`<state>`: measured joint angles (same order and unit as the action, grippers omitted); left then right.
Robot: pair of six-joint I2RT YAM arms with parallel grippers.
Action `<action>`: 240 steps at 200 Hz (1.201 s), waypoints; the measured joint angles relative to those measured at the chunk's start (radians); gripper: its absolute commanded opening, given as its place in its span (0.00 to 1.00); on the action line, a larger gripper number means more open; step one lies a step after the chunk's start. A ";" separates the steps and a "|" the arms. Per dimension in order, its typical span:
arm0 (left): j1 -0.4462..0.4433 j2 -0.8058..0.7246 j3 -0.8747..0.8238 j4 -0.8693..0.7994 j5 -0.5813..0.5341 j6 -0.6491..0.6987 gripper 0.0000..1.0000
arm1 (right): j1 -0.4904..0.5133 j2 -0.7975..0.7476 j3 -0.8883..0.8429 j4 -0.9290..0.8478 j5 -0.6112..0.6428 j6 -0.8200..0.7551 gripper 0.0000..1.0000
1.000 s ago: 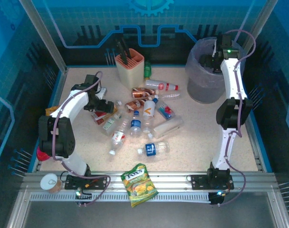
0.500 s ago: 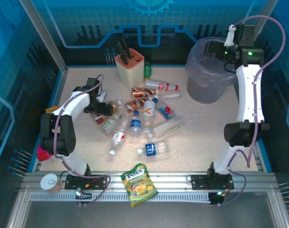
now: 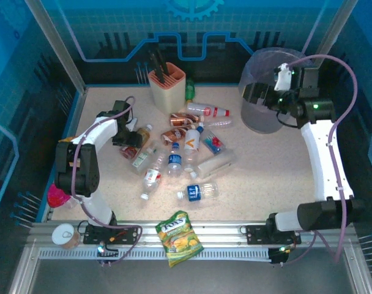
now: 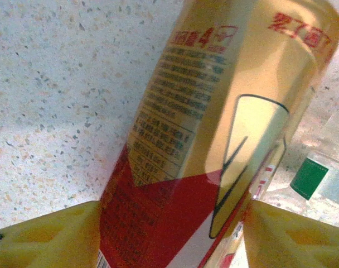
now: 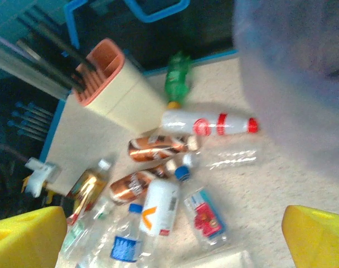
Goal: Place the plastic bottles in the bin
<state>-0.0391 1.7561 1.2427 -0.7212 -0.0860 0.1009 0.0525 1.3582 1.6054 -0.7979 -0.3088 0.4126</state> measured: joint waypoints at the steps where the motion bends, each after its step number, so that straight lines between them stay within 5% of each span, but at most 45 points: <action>1: 0.000 -0.001 0.000 0.002 0.000 0.000 0.62 | 0.002 -0.003 -0.005 0.001 -0.001 0.001 1.00; 24: -0.005 -0.013 0.000 0.012 0.000 -0.014 0.64 | 0.077 -0.049 -0.101 0.034 -0.029 0.030 1.00; 47: -0.010 -0.013 -0.001 0.016 0.000 -0.022 0.93 | 0.135 -0.070 -0.180 0.076 -0.045 0.057 1.00; 62: -0.011 -0.006 -0.001 0.019 -0.003 -0.035 0.97 | 0.148 -0.079 -0.209 0.079 -0.044 0.068 1.00; 165: -0.011 0.071 -0.002 0.043 -0.017 -0.092 0.69 | 0.179 -0.091 -0.219 0.081 -0.028 0.071 0.99; 211: -0.020 -0.052 0.000 0.043 -0.047 -0.096 0.65 | 0.280 -0.045 -0.248 0.137 -0.016 0.106 0.99; 240: -0.111 -0.216 0.000 0.051 0.016 -0.101 0.65 | 0.375 -0.018 -0.265 0.206 -0.021 0.156 0.98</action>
<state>-0.1497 1.5398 1.2430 -0.6704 -0.0700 0.0002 0.4274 1.3399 1.3407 -0.5915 -0.3294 0.5682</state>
